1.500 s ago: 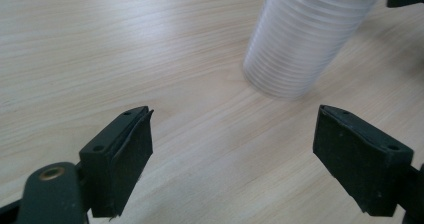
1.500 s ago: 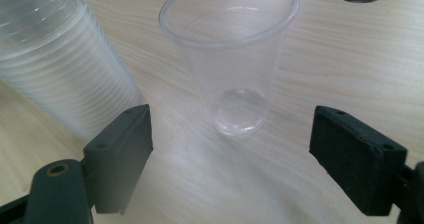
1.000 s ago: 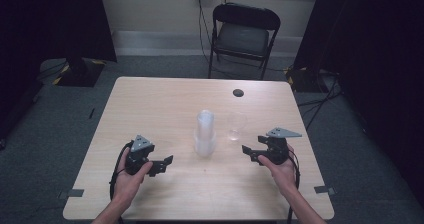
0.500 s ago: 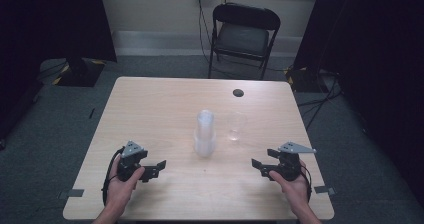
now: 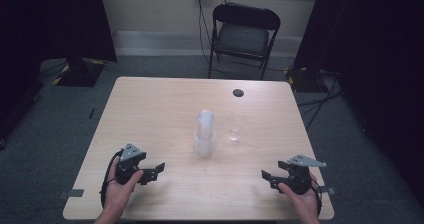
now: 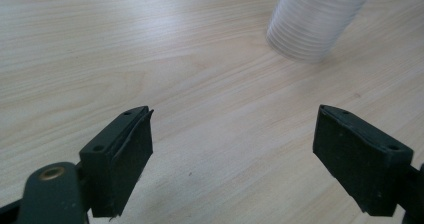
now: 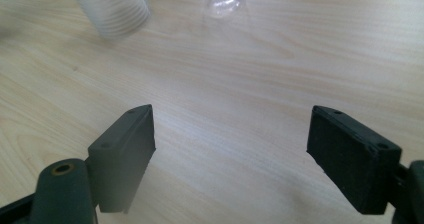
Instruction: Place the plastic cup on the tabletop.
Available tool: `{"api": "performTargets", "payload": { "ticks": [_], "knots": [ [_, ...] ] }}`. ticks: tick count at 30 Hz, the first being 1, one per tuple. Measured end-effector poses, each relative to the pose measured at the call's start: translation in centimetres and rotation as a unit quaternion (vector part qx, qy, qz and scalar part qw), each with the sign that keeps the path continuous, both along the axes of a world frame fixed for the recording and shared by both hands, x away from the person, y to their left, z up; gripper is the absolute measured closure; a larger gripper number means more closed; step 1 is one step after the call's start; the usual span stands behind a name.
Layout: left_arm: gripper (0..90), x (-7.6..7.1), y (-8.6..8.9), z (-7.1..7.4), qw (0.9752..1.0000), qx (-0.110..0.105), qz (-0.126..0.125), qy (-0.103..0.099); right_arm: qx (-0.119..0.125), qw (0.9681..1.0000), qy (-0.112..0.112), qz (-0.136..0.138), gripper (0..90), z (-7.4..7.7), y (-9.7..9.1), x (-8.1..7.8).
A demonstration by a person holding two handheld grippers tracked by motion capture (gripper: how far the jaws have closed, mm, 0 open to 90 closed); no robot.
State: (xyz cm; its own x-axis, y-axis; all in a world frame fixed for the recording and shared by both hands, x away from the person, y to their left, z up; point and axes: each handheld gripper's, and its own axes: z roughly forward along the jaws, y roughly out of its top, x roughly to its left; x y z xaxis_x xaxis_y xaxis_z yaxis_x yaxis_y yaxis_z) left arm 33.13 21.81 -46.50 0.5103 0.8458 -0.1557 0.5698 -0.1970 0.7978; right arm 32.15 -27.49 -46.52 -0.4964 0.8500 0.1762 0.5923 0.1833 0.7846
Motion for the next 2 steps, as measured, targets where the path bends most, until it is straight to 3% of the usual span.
{"api": "performTargets", "payload": {
  "ticks": [2],
  "knots": [
    [16.0, 0.04, -0.01, -0.15, 1.0000, 0.004, 0.001, -0.002, -0.004, 1.0000, 0.003, 0.000, 18.2, -0.11, 0.16, 0.01]
  ]
}}
